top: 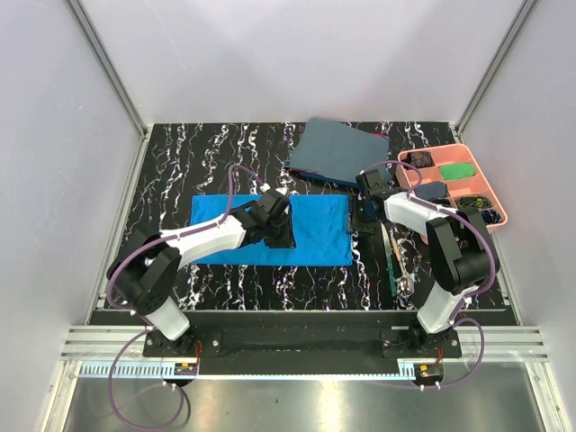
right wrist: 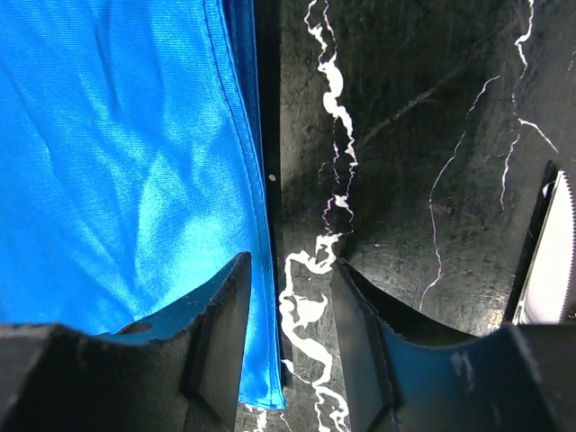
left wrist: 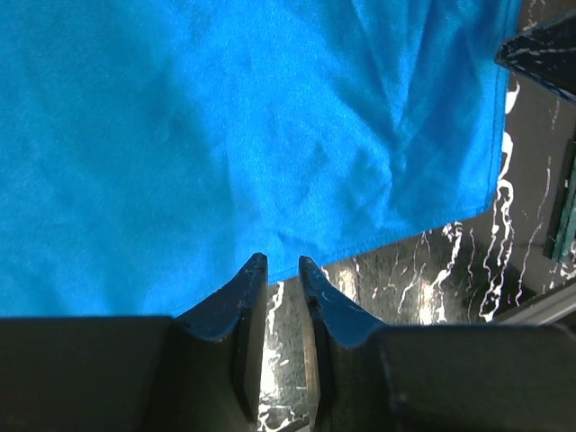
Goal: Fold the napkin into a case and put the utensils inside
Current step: Smooth out the rectangle-folded napkin at the center of the board.
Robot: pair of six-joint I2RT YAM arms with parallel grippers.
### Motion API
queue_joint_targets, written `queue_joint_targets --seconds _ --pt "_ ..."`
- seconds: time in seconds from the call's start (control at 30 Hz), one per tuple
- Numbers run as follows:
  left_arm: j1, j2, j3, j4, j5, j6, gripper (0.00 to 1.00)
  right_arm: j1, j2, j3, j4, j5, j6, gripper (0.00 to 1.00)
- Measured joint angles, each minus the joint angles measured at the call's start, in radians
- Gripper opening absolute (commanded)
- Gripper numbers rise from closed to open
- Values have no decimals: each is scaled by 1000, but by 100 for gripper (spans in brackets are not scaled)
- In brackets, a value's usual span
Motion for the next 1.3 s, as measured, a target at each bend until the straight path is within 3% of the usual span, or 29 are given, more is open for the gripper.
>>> queue_joint_targets --seconds 0.47,1.0,1.1,1.3 --pt "0 -91 -25 4 -6 1 25 72 63 69 -2 77 5 52" --pt "18 -202 -45 -39 -31 4 29 75 115 123 -1 97 38 46" --pt "29 -242 -47 -53 -39 1 38 75 127 138 7 98 46 34" --pt "93 -375 -78 -62 -84 -11 45 73 115 115 29 130 72 14"
